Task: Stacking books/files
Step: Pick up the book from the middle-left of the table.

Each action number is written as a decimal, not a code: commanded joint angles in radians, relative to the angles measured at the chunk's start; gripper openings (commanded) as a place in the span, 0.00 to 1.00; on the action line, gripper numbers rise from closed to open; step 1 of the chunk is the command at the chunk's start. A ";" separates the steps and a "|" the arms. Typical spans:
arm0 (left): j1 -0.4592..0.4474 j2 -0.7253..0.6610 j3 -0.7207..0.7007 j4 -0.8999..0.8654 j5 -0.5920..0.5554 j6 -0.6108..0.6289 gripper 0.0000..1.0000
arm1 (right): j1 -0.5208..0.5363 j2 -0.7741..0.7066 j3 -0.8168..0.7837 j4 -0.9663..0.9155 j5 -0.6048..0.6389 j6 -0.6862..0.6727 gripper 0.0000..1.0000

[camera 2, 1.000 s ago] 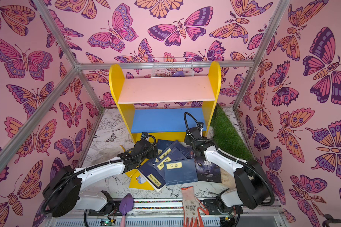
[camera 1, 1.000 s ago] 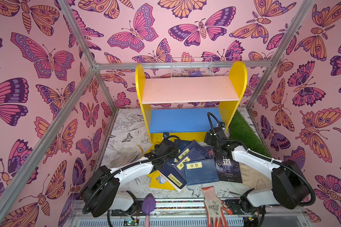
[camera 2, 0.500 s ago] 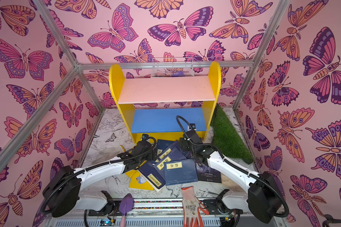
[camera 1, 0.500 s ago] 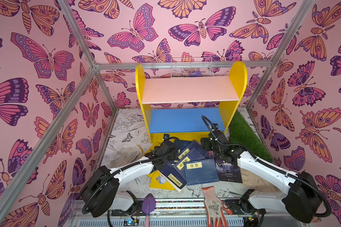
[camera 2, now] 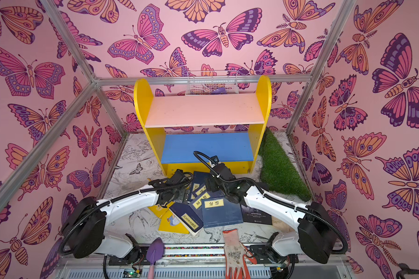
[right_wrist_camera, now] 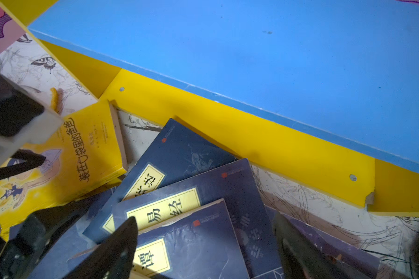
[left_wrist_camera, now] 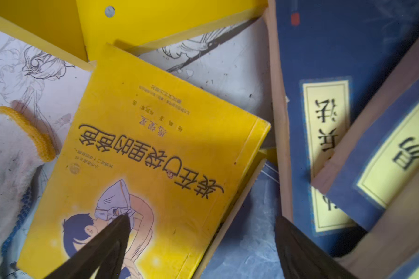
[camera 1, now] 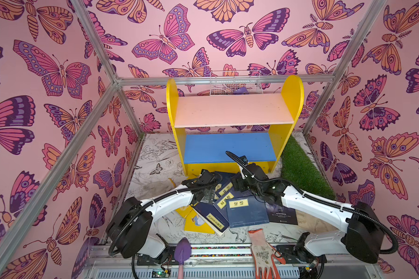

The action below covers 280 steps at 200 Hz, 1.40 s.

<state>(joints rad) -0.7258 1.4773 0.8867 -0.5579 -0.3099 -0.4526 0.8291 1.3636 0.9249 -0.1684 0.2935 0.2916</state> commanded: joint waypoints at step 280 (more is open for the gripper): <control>-0.051 0.413 0.229 -0.366 -0.091 0.102 0.10 | -0.045 -0.053 -0.079 0.048 0.006 0.021 0.89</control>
<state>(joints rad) -0.7860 1.8622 1.1633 -0.8806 -0.5301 -0.3210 0.7898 1.3346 0.8589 -0.1265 0.2951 0.3138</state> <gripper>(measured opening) 0.157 0.888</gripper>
